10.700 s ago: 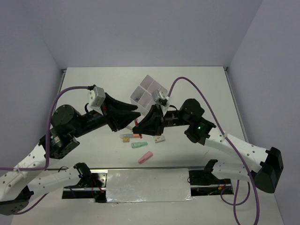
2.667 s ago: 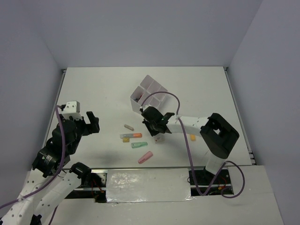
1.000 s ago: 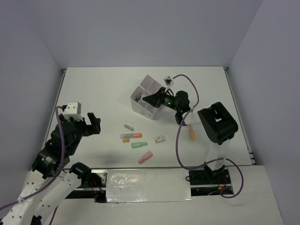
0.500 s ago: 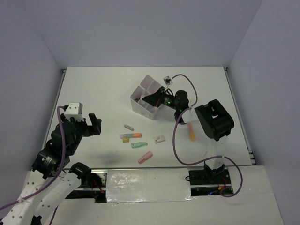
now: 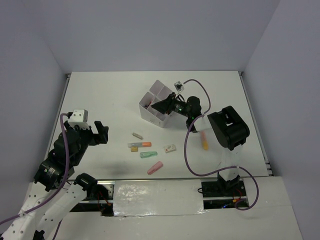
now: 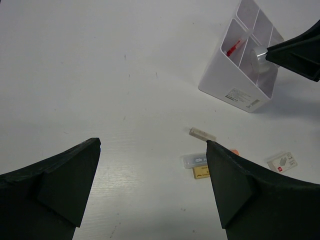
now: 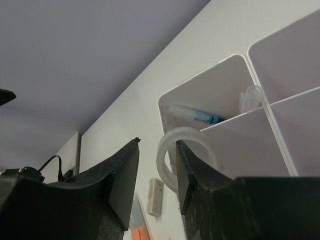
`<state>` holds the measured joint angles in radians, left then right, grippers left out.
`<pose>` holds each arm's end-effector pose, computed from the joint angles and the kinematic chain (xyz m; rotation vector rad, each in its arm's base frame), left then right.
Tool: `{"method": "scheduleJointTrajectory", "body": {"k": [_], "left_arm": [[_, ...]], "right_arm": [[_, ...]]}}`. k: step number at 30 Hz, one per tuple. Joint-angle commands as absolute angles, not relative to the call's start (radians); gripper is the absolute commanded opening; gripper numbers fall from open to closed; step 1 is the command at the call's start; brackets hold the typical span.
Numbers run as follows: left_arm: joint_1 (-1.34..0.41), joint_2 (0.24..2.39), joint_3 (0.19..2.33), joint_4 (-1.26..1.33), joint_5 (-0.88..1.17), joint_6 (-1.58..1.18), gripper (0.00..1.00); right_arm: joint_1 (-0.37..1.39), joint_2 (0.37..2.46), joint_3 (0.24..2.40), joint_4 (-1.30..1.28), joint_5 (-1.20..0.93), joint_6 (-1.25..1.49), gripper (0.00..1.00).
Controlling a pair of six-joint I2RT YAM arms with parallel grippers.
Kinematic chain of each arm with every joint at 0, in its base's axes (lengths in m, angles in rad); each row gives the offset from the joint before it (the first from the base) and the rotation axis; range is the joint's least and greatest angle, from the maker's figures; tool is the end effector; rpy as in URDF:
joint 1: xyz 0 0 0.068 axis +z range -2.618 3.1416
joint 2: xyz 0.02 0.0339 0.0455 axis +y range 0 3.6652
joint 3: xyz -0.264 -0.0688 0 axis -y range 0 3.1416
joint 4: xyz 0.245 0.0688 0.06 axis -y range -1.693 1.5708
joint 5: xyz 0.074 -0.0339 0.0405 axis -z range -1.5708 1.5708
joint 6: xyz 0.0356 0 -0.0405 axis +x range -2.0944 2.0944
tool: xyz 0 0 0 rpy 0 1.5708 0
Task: Sort the stationery into containers
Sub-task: Place the stationery in the storage box.
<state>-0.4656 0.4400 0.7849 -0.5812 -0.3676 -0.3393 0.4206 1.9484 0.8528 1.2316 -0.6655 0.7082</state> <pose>0.0912 -0.0315 0.3401 -0.1477 1.7916 -0.2446 0.3414 0.1768 0.1823 -0.3759 1.5816 1.3679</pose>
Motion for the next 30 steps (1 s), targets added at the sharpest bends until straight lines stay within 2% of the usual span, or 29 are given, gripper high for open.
{"method": "scheduleJointTrajectory", "body": {"k": [1,4,11,16,24,30], "left_arm": [[-0.46,0.426,0.785,-0.538,-0.359,-0.321,0.99],[-0.46,0.42,0.782,-0.537,-0.36,-0.321,0.99],[-0.46,0.413,0.784,-0.537,-0.361,-0.321,0.99],[-0.46,0.411,0.784,-0.537,-0.36,-0.321,0.99],[-0.46,0.408,0.785,-0.537,-0.36,-0.321,0.99],[-0.46,0.402,0.782,-0.537,-0.362,-0.322,0.99]], "right_arm": [[0.411,1.924,0.876,1.229,-0.66,0.673,0.43],[0.407,1.925,0.865,1.249,-0.658,0.692,0.43],[0.41,1.878,0.868,1.022,-0.594,0.597,0.45],[0.408,1.827,0.835,0.982,-0.572,0.575,0.45],[0.413,1.741,0.822,0.879,-0.531,0.515,0.51],[0.41,1.776,0.864,0.773,-0.523,0.494,0.52]]}}
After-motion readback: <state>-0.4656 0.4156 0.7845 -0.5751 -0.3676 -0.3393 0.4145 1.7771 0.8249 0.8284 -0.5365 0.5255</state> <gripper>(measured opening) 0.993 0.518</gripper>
